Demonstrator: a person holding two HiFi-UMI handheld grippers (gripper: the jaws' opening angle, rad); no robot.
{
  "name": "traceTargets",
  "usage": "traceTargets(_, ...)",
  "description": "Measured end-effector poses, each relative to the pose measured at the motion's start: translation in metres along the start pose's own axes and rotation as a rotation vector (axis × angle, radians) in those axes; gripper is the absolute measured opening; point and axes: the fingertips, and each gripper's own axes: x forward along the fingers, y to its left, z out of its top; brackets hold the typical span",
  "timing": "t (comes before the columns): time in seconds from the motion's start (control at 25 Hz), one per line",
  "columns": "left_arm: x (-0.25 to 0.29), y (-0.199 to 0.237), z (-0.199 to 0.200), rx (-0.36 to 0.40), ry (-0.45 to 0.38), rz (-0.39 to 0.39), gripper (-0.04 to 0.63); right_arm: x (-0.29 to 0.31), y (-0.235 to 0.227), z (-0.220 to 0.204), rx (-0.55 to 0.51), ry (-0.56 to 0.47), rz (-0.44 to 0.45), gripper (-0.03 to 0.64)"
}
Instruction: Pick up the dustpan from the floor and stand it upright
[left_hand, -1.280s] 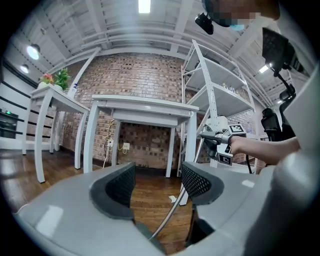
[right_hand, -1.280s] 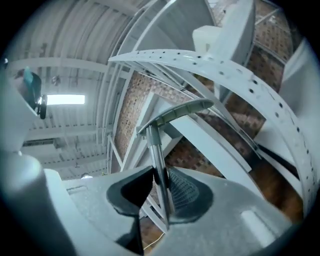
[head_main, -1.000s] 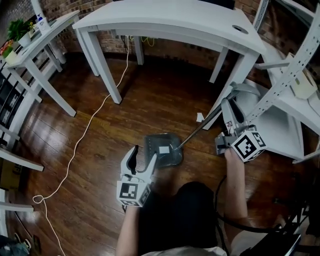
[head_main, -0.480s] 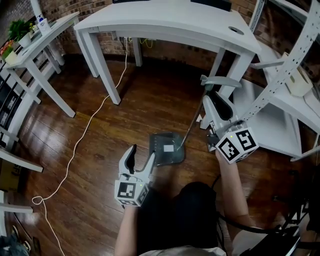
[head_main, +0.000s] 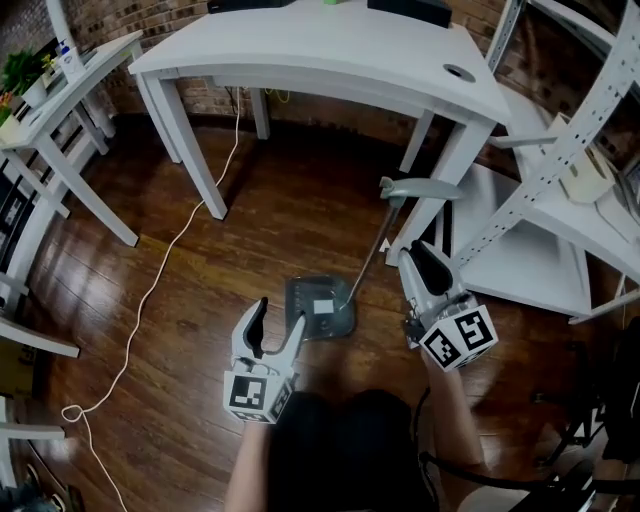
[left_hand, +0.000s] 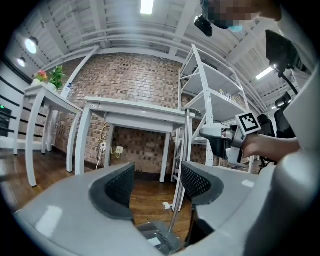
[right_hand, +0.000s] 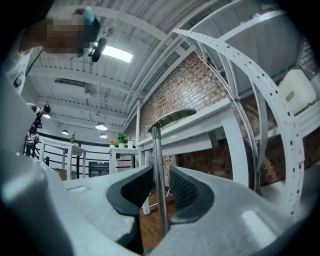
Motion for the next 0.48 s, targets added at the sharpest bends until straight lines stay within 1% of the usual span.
traceTargets(0.12, -0.002, -0.016, 0.049, -0.006, 0.010, -0.005, 0.298, -0.013, 0.013, 0.011, 0.018, 0.116, -0.019, 0.109)
traceTargets(0.2, -0.012, -0.034, 0.096, -0.027, 0.021, -0.010, 0.298, -0.027, 0.029, 0.042, 0.031, 0.172, -0.028, 0.157)
traceTargets(0.32, -0.043, -0.064, 0.182, -0.047, 0.050, -0.021, 0.298, -0.053, 0.065, 0.120, 0.038, 0.209, -0.064, 0.203)
traceTargets(0.48, -0.098, -0.103, 0.309, -0.043, 0.078, -0.051, 0.298, -0.099, 0.121, 0.242, 0.031, 0.242, -0.163, 0.281)
